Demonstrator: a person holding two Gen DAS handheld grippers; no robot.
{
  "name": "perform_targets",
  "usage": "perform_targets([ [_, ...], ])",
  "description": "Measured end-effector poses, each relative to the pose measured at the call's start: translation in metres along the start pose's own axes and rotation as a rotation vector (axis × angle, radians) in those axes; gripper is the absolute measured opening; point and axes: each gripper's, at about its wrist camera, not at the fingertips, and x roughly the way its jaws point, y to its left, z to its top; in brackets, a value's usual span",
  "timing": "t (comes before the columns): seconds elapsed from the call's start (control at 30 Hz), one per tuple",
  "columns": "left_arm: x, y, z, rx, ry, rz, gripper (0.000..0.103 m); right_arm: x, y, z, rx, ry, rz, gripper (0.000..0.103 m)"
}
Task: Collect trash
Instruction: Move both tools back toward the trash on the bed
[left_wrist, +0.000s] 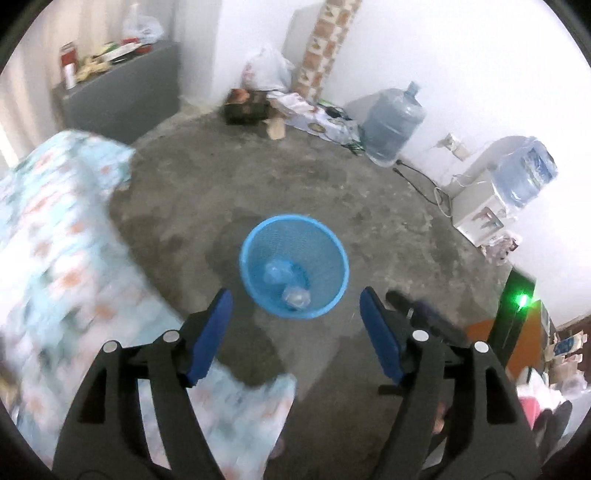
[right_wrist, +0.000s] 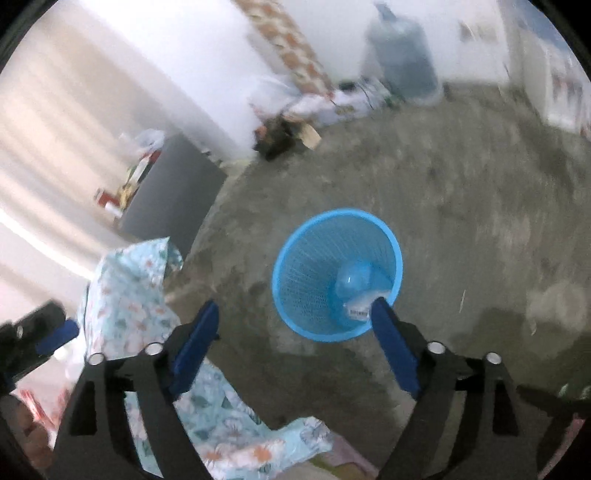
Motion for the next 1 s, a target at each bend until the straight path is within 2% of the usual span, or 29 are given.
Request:
perform_targets([
  [0.13, -0.06, 0.034, -0.06, -0.118, -0.021, -0.037, 0.084, -0.031, 0.056, -0.017, -0.142, -0.064, -0.003, 0.095],
  [0.27, -0.104, 0.066, -0.134, -0.195, -0.082, 0.038, 0.087, -0.047, 0.12, -0.053, -0.318, -0.08, -0.035, 0.096],
  [0.37, -0.131, 0.091, -0.189, -0.245, -0.14, 0.023, 0.089, -0.056, 0.169, -0.081, -0.5, -0.063, -0.001, 0.096],
  [0.43, -0.153, 0.11, -0.221, -0.274, -0.206, 0.056, 0.092, -0.064, 0.195, -0.1, -0.615, -0.092, -0.01, 0.096],
  [0.53, -0.187, 0.137, -0.265, -0.338, -0.298, 0.148, 0.094, -0.078, 0.227, -0.126, -0.754, -0.128, -0.002, 0.096],
  [0.63, -0.214, 0.165, -0.303, -0.41, -0.371, 0.165, 0.094, -0.092, 0.25, -0.154, -0.843, -0.106, 0.146, 0.096],
  [0.67, -0.225, 0.178, -0.318, -0.451, -0.406, 0.168, 0.094, -0.096, 0.255, -0.162, -0.855, -0.076, 0.24, 0.096],
  [0.73, -0.241, 0.201, -0.342, -0.515, -0.466, 0.2, 0.094, -0.101, 0.262, -0.172, -0.84, -0.032, 0.371, 0.096],
  [0.83, -0.255, 0.229, -0.362, -0.553, -0.495, 0.322, 0.094, -0.101, 0.278, -0.191, -0.796, 0.064, 0.512, 0.096],
  [1.0, -0.264, 0.255, -0.371, -0.498, -0.483, 0.566, 0.094, -0.082, 0.313, -0.229, -0.735, 0.358, 0.716, 0.094],
])
